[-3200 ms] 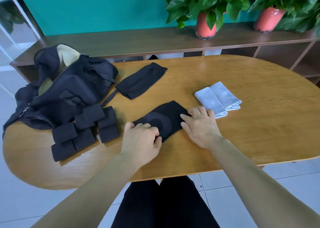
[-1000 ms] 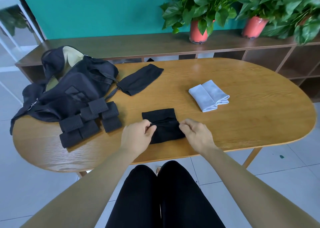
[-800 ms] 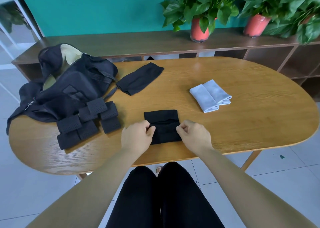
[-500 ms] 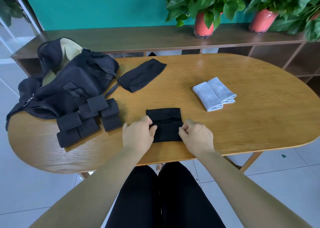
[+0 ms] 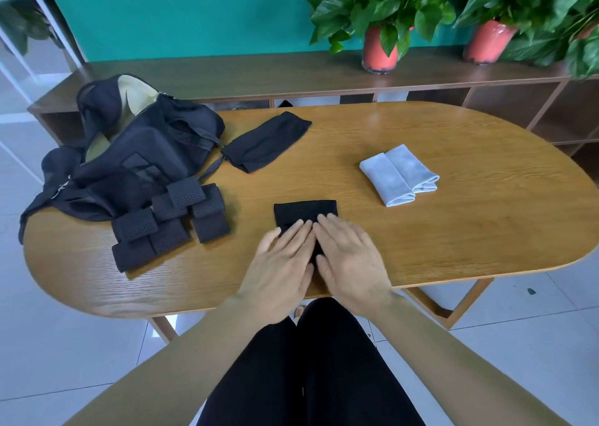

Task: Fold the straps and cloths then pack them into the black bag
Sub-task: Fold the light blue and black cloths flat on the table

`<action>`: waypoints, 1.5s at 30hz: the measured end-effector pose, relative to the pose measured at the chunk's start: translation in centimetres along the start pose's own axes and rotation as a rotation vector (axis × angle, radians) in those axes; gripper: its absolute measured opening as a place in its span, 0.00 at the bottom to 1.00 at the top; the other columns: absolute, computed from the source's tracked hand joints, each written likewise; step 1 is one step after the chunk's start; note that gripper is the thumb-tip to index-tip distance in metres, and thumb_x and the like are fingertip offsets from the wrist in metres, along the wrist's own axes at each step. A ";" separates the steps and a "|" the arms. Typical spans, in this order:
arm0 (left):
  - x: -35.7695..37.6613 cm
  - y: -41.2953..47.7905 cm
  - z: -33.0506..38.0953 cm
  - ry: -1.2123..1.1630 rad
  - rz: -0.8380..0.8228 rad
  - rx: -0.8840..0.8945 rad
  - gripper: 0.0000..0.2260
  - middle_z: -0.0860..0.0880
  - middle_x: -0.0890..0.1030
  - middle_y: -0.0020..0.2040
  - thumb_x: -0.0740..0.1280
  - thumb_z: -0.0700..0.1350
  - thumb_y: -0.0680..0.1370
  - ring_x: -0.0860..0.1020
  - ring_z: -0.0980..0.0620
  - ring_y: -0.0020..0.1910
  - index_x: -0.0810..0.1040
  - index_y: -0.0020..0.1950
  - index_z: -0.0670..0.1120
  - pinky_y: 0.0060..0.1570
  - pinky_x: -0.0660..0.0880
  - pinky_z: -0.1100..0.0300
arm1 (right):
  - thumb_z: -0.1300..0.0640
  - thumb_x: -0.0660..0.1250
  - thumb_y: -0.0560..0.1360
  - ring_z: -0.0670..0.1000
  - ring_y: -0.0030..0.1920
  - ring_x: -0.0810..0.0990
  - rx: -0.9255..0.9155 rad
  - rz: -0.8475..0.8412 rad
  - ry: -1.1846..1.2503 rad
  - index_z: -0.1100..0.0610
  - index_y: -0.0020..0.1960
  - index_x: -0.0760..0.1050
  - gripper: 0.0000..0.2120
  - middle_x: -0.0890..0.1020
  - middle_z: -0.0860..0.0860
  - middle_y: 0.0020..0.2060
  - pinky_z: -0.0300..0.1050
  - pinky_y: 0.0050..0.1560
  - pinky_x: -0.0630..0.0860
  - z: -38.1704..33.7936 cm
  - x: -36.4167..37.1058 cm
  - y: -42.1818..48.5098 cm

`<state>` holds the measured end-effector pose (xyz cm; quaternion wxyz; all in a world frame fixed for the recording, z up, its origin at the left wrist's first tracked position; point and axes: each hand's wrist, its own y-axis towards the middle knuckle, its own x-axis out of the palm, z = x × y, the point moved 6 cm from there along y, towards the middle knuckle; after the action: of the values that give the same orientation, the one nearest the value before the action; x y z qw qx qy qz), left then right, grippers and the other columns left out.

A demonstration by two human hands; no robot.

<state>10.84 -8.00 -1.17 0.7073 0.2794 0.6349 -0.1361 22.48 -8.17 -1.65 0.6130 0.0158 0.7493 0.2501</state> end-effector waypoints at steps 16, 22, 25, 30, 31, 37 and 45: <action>1.0 -2.4 -1.0 0.039 -0.153 0.155 0.39 0.51 0.61 0.75 0.61 0.69 0.71 0.60 0.57 0.74 0.62 0.76 0.48 0.71 0.39 0.52 | 0.45 0.63 0.73 0.54 0.67 0.72 -0.181 -0.140 -0.042 0.61 0.66 0.73 0.28 0.76 0.55 0.65 0.50 0.71 0.63 1.0 -0.3 -3.9; -0.2 -3.0 -0.6 -0.022 0.045 0.191 0.22 0.55 0.83 0.55 0.78 0.53 0.65 0.81 0.57 0.53 0.81 0.58 0.52 0.66 0.56 0.49 | 0.61 0.71 0.62 0.53 0.54 0.79 -0.277 0.014 0.019 0.58 0.53 0.81 0.19 0.83 0.50 0.50 0.45 0.62 0.69 0.5 -1.7 -4.0; -0.9 -3.5 -0.8 -0.068 0.054 0.177 0.15 0.57 0.83 0.53 0.70 0.49 0.70 0.81 0.59 0.49 0.82 0.56 0.53 0.67 0.55 0.51 | 0.61 0.66 0.63 0.53 0.54 0.78 -0.324 0.006 -0.001 0.57 0.46 0.82 0.13 0.82 0.48 0.43 0.43 0.61 0.67 0.0 -2.6 -3.7; -1.6 -3.4 -1.6 -0.266 0.081 -0.015 0.10 0.58 0.83 0.42 0.65 0.49 0.77 0.77 0.63 0.42 0.81 0.56 0.55 0.67 0.49 0.62 | 0.58 0.58 0.67 0.56 0.63 0.74 -0.286 -0.071 -0.046 0.58 0.41 0.79 0.11 0.80 0.53 0.54 0.47 0.60 0.70 -0.3 -2.8 -3.1; -1.6 -3.3 -1.8 -0.290 0.101 -0.043 0.09 0.58 0.83 0.42 0.65 0.50 0.77 0.77 0.62 0.42 0.81 0.56 0.55 0.66 0.50 0.62 | 0.59 0.57 0.67 0.56 0.61 0.76 -0.275 -0.091 -0.023 0.58 0.41 0.78 0.11 0.80 0.54 0.54 0.47 0.60 0.71 -0.3 -2.7 -2.9; -1.4 -2.6 -1.9 -0.321 0.120 -0.033 0.07 0.60 0.79 0.54 0.66 0.51 0.71 0.74 0.59 0.55 0.82 0.45 0.54 0.62 0.53 0.60 | 0.59 0.58 0.66 0.51 0.36 0.75 -0.156 -0.204 0.055 0.57 0.39 0.74 0.07 0.77 0.48 0.32 0.41 0.45 0.73 0.4 -2.1 -2.0; -2.6 -1.7 -1.1 -0.056 0.095 0.087 0.04 0.55 0.77 0.59 0.68 0.50 0.66 0.70 0.53 0.64 0.80 0.36 0.52 0.63 0.55 0.52 | 0.55 0.57 0.73 0.52 0.41 0.74 -0.091 -0.302 0.035 0.54 0.49 0.74 0.09 0.78 0.49 0.37 0.45 0.46 0.71 0.6 -3.0 -0.4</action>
<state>8.57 -9.15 0.99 0.7176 0.3360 0.5943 -0.1376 23.89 -9.27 0.82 0.6306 -0.1291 0.7417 0.1888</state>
